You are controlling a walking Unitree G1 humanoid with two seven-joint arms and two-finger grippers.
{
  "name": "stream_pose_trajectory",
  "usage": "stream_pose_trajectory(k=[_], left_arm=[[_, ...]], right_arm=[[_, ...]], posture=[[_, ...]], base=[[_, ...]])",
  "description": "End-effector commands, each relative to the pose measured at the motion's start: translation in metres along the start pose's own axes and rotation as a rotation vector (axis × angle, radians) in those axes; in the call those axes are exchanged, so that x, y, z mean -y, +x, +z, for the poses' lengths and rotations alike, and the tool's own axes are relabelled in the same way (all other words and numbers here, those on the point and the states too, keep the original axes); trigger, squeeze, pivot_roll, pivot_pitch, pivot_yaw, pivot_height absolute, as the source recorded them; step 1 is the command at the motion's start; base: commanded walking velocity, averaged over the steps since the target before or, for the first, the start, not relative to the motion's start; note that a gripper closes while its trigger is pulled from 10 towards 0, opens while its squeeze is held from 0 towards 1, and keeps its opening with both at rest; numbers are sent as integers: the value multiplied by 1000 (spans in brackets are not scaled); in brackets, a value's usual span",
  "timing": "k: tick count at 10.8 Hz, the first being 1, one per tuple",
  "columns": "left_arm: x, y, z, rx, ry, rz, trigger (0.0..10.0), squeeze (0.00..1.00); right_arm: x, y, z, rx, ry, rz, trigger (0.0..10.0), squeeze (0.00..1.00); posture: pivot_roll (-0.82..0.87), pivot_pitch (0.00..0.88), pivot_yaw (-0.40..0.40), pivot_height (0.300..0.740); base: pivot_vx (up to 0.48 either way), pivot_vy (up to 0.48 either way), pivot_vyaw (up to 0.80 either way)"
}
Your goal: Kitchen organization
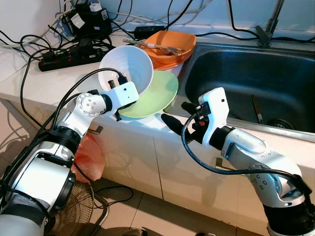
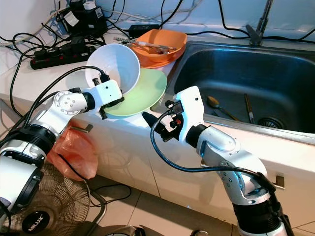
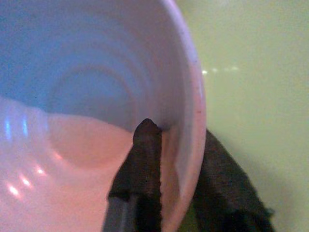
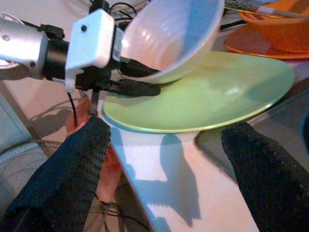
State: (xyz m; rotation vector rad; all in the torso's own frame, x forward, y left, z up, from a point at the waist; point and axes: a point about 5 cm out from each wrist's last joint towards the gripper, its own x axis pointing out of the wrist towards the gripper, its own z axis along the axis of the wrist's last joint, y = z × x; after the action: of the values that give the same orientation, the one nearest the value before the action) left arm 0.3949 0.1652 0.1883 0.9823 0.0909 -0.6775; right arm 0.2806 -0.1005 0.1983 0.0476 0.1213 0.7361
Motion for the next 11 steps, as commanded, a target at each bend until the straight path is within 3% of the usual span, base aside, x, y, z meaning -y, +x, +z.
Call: stream_pose_trajectory(k=[1, 3, 4, 6, 7, 9, 11], left_arm=[[-7, -4, -3, -22, 56, 45, 0, 0], [-17, -4, 11, 62, 109, 186, 0, 0], [-16, -2, 21, 128, 127, 247, 0, 0], [-6, 1, 24, 159, 179, 287, 0, 0], [-3, 2, 25, 152, 276, 313, 0, 0], [11, 6, 29, 175, 445, 283, 0, 0], [26, 10, 34, 228, 531, 230, 0, 0]], right_arm=[[-4, 4, 2, 4, 5, 18, 10000, 0], [-3, 6, 2, 11, 21, 13, 10000, 0], [-3, 8, 4, 25, 40, 9, 10000, 0], [-3, 10, 4, 27, 46, 6, 10000, 0], [-1, 11, 5, 35, 51, -3, 10000, 0], [13, 13, 27, 167, 115, -82, 10000, 0], [34, 11, 47, 291, 214, -203, 10000, 0]], posture=[[70, 68, 123, 740], [74, 65, 123, 740], [76, 64, 124, 740], [84, 64, 120, 740], [86, 63, 117, 740], [89, 60, 115, 740], [91, 58, 116, 740]], base=[[0, 0, 0], [0, 0, 0], [0, 0, 0], [0, 0, 0], [0, 0, 0], [0, 0, 0], [0, 0, 0]])
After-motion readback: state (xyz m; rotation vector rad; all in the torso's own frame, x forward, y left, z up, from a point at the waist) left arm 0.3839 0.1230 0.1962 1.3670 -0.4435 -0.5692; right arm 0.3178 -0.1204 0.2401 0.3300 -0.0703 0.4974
